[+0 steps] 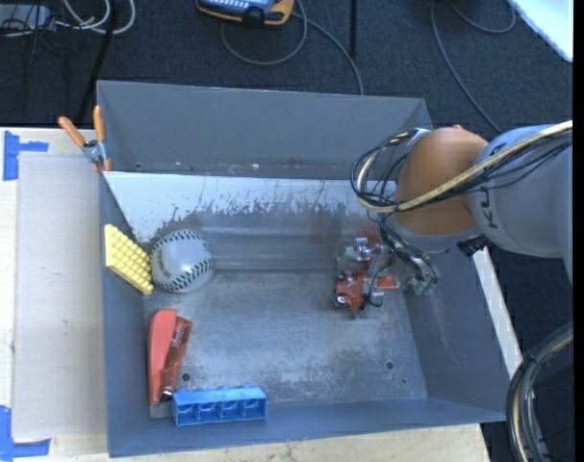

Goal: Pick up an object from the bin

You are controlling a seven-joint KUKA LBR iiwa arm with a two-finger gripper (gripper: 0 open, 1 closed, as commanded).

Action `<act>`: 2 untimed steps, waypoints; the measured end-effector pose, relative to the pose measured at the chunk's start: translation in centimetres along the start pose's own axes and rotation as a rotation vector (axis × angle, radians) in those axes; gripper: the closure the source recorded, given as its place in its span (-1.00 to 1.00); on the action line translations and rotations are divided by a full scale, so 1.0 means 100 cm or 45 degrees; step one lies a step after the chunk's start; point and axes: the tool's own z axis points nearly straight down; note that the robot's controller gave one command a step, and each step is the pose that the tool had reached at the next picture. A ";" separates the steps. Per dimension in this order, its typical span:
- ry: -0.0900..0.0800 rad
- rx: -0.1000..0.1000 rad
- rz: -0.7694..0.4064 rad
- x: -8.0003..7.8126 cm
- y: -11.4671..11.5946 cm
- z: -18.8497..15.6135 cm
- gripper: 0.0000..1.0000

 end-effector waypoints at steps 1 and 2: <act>0.014 -0.003 -0.004 0.006 -0.002 -0.037 1.00; -0.002 0.001 -0.003 0.003 -0.004 -0.086 1.00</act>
Offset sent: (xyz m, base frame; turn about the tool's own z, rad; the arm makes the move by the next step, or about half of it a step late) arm -0.0088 -0.0050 0.0545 0.0065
